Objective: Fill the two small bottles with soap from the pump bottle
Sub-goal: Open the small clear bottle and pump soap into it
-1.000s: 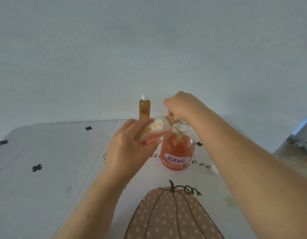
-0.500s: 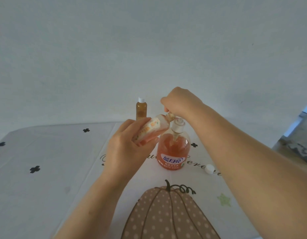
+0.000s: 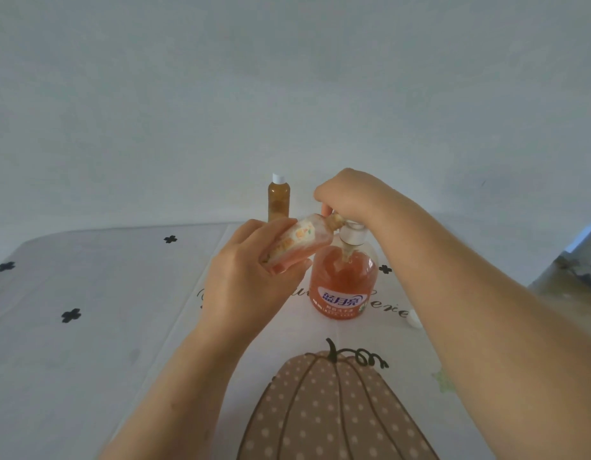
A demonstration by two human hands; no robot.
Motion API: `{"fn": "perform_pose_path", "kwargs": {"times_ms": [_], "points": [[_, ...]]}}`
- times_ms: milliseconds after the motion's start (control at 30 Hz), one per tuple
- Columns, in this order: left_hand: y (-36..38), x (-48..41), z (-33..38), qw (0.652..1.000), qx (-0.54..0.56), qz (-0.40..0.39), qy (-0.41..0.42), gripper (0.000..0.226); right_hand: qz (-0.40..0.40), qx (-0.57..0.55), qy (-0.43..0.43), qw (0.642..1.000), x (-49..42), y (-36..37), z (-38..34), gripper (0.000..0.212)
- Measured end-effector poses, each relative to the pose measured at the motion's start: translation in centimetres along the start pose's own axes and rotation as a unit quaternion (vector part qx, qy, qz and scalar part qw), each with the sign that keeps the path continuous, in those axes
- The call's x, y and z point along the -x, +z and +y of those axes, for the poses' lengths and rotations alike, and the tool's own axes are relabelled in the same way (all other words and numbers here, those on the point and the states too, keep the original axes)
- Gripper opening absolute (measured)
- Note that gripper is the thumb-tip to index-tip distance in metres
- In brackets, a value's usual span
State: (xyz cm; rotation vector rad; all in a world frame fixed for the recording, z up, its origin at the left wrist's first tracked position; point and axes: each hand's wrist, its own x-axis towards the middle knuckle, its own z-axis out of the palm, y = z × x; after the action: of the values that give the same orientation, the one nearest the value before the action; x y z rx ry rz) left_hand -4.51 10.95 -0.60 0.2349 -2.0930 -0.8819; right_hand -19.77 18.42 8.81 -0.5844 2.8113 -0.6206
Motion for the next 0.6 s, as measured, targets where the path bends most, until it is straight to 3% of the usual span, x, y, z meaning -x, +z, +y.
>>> {"fn": "perform_pose_path", "kwargs": {"times_ms": [600], "points": [[0.2, 0.2, 0.2, 0.999, 0.017, 0.020, 0.020, 0.050, 0.045, 0.047, -0.018, 0.998, 1.1, -1.3, -0.7, 0.026]]}}
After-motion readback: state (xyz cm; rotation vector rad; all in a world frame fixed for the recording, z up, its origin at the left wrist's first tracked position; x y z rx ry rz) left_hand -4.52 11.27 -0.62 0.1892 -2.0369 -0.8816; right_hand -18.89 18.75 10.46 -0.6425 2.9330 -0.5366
